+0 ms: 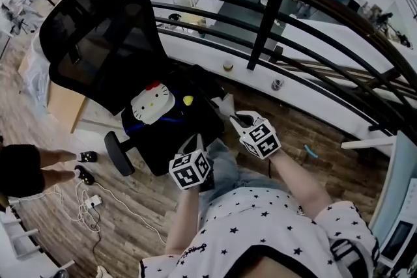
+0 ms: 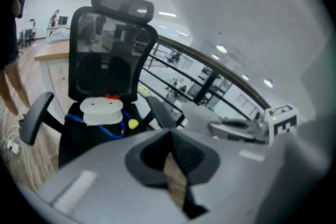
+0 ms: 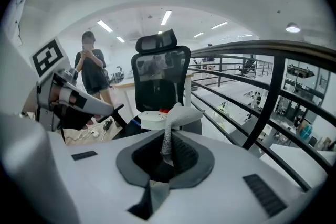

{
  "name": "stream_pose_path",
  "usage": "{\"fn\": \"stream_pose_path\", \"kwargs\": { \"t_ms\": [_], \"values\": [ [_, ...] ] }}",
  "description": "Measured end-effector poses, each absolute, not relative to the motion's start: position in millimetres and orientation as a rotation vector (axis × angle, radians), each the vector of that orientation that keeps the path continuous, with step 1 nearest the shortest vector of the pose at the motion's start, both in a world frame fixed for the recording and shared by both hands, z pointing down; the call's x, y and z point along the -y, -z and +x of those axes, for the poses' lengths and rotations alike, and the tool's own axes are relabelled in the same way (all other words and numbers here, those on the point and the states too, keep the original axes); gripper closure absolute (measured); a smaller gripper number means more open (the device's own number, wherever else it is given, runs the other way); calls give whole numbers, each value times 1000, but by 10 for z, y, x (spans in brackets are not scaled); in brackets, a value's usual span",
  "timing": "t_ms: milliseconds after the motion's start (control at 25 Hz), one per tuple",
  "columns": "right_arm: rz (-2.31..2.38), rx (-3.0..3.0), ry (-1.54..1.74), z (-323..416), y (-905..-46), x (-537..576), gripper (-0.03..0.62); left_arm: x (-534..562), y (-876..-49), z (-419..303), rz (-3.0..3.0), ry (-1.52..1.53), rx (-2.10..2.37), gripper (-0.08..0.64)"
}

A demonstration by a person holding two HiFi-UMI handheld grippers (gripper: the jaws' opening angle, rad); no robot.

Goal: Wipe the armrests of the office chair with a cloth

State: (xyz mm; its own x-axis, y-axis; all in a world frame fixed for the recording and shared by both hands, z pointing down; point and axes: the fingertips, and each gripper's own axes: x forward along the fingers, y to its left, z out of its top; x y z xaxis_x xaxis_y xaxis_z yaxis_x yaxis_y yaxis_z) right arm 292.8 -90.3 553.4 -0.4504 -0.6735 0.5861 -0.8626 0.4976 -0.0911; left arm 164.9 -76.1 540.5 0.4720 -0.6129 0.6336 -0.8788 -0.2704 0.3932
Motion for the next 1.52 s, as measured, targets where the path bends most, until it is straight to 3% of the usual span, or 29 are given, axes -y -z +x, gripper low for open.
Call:
{"fn": "stream_pose_path", "kwargs": {
  "t_ms": [680, 1520],
  "values": [
    [1438, 2415, -480, 2768, -4650, 327, 566, 520, -4960, 1746, 2118, -424, 1171, 554],
    [1463, 2453, -446, 2749, -4529, 157, 566, 388, -4930, 1811, 2146, -434, 1150, 554]
  ]
}}
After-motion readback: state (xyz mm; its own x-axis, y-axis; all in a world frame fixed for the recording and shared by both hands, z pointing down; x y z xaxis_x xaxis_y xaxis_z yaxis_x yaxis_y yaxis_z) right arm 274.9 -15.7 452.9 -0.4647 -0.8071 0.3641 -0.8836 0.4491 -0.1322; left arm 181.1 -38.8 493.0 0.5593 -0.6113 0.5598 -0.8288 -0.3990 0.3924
